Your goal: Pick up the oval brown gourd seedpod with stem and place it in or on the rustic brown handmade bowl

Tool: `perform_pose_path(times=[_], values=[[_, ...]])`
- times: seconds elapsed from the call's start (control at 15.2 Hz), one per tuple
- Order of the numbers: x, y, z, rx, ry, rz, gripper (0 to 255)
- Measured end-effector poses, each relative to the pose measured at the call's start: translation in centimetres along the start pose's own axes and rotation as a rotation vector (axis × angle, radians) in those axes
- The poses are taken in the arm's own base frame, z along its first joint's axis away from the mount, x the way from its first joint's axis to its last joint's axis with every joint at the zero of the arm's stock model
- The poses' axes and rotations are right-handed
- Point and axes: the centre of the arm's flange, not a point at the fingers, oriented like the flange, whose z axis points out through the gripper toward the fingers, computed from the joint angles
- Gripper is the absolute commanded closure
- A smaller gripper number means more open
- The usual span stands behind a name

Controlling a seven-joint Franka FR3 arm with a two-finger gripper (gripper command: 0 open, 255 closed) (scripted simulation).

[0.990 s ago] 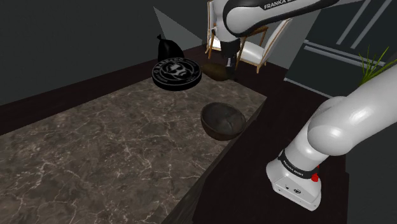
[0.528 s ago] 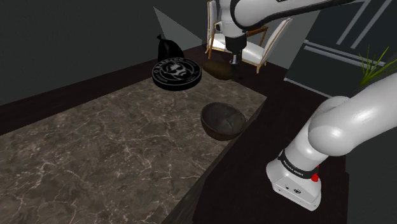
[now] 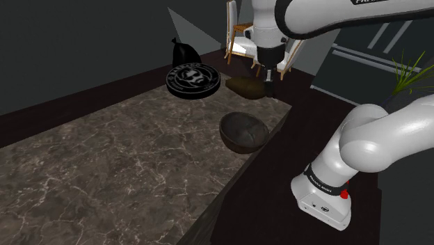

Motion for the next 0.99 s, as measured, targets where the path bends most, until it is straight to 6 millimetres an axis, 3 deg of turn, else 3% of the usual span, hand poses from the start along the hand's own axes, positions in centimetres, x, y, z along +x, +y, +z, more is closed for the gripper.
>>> perform_pose_path(times=[0.07,0.2,0.99], values=[[-1.0,-1.1,-0.2,0.000,0.000,0.000,255],[-1.2,-2.3,0.6,0.001,0.000,0.000,255],[0.4,-3.9,6.3,0.001,-0.001,0.001,255]])
